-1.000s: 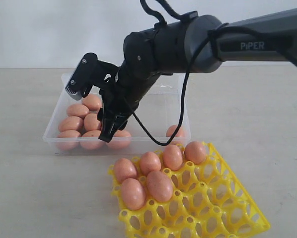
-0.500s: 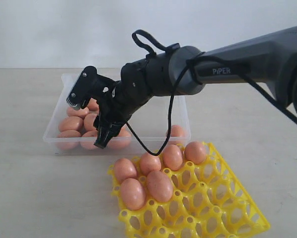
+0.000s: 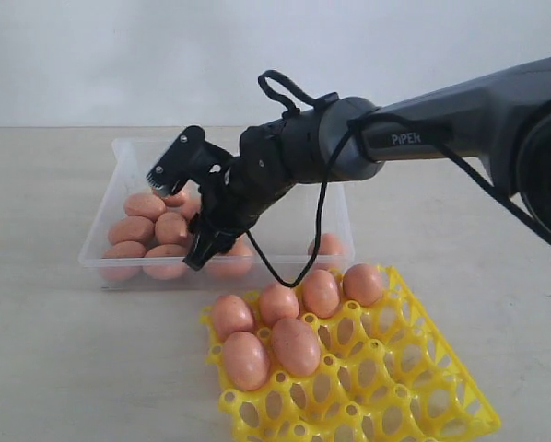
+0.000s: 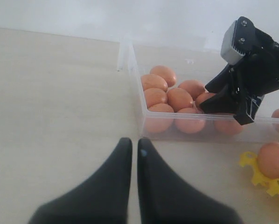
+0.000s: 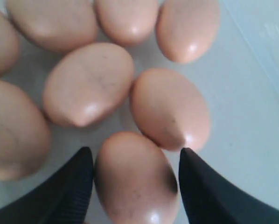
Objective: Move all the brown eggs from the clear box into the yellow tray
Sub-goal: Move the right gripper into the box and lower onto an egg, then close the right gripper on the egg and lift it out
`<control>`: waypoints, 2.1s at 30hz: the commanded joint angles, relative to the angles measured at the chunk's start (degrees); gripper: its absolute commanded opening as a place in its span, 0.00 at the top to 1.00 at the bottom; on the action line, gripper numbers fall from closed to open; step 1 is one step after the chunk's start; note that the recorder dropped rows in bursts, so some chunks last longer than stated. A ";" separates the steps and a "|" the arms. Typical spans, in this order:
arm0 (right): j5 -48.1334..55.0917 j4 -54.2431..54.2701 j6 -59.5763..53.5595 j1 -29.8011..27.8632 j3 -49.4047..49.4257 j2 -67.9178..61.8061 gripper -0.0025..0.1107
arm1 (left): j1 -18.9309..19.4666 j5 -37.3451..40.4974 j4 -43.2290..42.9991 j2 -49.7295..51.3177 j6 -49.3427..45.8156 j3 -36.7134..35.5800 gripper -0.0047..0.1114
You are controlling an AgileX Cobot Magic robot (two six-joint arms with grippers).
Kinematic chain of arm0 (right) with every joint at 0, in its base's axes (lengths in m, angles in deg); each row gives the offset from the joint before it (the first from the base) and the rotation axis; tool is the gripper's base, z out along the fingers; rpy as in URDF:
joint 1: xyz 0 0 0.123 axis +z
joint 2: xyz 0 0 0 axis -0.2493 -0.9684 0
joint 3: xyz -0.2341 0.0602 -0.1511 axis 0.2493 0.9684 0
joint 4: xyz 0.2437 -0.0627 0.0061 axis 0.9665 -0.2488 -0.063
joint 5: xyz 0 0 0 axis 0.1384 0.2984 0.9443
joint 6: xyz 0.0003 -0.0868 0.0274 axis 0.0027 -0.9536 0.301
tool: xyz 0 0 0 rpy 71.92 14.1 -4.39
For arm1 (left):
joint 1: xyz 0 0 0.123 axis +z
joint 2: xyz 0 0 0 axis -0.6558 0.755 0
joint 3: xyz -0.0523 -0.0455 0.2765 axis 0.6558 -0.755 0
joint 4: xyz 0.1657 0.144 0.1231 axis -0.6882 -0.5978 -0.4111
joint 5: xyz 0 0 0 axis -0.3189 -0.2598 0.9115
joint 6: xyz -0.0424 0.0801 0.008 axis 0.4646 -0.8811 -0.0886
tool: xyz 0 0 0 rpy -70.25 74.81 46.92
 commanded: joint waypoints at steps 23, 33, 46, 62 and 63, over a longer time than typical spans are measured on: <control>2.68 0.08 3.10 -3.78 0.17 -0.14 0.98 | -0.13 -0.53 -0.24 0.24 -0.24 -0.23 0.92; 4.63 3.36 8.34 -3.78 0.17 2.64 0.98 | -0.13 -0.53 -0.24 0.24 -0.24 -0.23 0.92; 2.36 6.79 19.18 -3.78 5.19 8.48 0.98 | -0.13 -0.53 -0.24 0.24 -0.24 -0.23 0.92; -34.17 17.40 21.57 -3.78 45.37 39.61 0.98 | -0.13 -0.53 -0.24 0.24 -0.24 -0.23 0.92; -35.38 17.40 22.53 -3.78 47.73 41.96 0.98 | -0.13 -0.53 -0.24 0.24 -0.24 -0.23 0.92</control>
